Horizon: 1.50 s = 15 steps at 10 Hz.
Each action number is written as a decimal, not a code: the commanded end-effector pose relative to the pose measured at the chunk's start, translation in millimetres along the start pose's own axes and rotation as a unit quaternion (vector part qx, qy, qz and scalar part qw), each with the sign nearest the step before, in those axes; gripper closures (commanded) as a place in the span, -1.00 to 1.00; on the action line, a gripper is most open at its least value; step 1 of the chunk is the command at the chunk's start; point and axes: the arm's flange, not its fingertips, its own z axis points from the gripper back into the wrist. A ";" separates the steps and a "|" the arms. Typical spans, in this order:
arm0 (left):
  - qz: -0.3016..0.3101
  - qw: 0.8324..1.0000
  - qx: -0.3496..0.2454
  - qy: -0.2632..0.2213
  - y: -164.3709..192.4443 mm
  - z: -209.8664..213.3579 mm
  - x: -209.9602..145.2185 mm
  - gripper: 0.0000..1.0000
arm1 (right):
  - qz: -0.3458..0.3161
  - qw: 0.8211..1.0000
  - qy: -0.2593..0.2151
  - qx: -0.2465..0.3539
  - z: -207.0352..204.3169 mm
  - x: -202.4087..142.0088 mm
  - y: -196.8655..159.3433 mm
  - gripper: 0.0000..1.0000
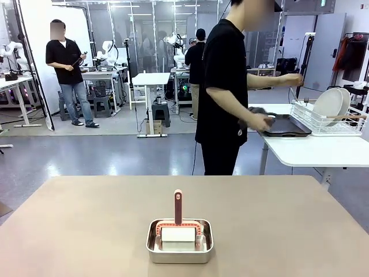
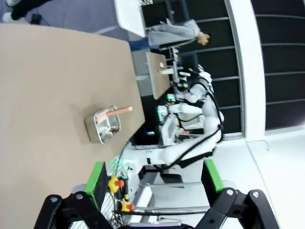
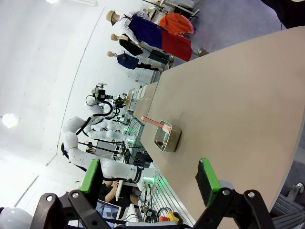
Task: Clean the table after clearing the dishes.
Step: Place the Lint Roller back on top of the Airtight Container.
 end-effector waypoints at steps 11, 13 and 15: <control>0.121 0.990 -0.058 0.044 84.2 30.7 26.1 -1.00 | 0.005 1.000 0.001 -0.005 -2.4 -4.0 2.8 -1.00; 0.121 0.990 -0.058 0.044 84.2 30.7 26.1 -1.00 | 0.005 1.000 0.001 -0.005 -2.4 -4.0 2.8 -1.00; 0.121 0.990 -0.058 0.044 84.2 30.7 26.1 -1.00 | 0.005 1.000 0.001 -0.005 -2.4 -4.0 2.8 -1.00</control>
